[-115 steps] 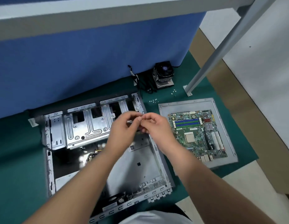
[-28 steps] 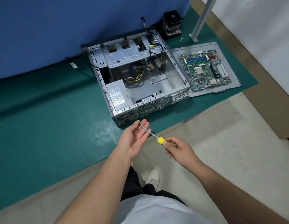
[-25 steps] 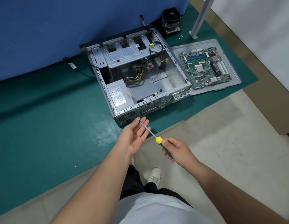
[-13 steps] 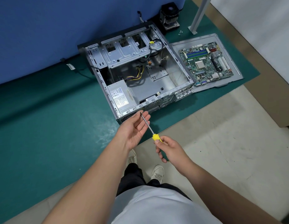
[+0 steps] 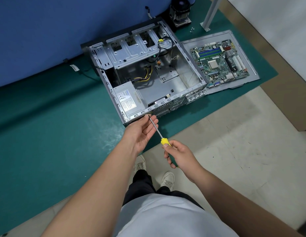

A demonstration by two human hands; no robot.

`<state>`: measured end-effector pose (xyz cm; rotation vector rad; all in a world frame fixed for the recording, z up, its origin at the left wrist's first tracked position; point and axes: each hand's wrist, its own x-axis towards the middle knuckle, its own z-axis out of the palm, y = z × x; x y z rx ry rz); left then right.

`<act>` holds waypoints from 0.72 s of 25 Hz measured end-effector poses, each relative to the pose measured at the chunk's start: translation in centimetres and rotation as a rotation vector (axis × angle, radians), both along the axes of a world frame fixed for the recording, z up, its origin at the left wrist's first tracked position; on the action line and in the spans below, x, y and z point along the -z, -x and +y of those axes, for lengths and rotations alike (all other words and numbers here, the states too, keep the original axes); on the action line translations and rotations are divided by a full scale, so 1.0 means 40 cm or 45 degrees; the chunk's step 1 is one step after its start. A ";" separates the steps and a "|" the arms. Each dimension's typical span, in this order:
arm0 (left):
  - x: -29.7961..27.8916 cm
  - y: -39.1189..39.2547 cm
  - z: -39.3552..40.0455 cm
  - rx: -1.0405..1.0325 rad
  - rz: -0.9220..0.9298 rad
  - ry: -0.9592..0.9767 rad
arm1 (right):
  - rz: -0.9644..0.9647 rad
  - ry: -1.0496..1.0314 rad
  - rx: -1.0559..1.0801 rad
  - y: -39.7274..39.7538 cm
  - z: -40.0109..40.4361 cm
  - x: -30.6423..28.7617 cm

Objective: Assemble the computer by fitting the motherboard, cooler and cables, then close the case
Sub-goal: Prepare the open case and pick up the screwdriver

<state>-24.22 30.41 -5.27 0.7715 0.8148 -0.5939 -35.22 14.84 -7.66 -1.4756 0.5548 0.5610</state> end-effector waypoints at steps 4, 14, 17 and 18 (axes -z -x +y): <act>0.005 0.005 -0.001 -0.008 -0.006 -0.030 | -0.004 0.040 0.032 -0.004 0.005 -0.003; -0.012 0.070 0.033 0.691 -1.098 -1.692 | 0.168 -0.157 0.091 -0.007 0.001 -0.016; -0.009 0.012 0.072 1.008 -1.375 -2.196 | 0.210 -0.169 0.115 -0.008 0.004 -0.014; -0.008 -0.016 0.083 1.205 -1.295 -2.253 | 0.201 -0.156 0.139 -0.007 0.005 -0.014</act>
